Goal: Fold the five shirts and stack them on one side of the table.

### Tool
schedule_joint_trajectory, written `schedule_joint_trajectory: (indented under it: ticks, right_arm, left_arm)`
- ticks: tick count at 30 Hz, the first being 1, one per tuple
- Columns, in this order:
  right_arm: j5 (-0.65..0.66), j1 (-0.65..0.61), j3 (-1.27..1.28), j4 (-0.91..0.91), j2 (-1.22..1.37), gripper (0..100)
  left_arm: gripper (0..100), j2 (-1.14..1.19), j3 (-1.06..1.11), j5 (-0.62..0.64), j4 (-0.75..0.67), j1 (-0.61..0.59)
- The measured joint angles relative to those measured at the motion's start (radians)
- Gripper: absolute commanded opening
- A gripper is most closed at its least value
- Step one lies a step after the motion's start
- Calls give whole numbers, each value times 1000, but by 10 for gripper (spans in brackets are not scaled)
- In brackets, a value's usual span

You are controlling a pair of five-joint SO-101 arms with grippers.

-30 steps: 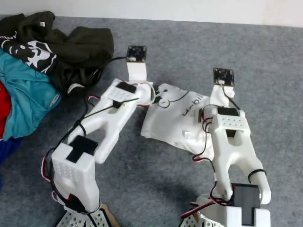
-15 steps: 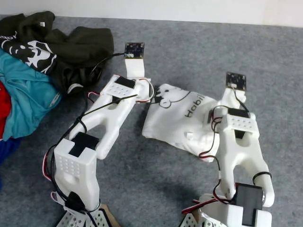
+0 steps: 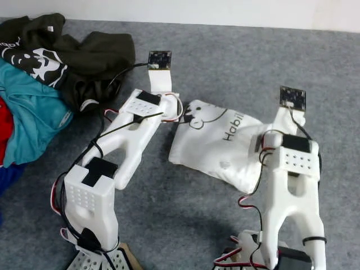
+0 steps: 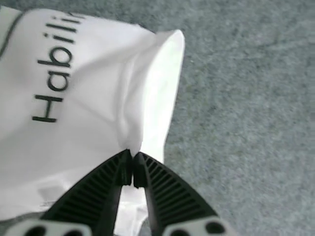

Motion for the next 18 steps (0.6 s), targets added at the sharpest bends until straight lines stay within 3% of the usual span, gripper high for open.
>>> schedule_joint_trajectory:
  ticks: [8,15,18]
  right_arm:
    - [55,81,137,-43,-8,29]
    - [61,106,141,-127,-8,221]
    - [61,104,140,-137,-14,235]
  left_arm:
    - [73,0,0,0,0,0]
    - [73,0,0,0,0,0]
    - [73,0,0,0,0,0]
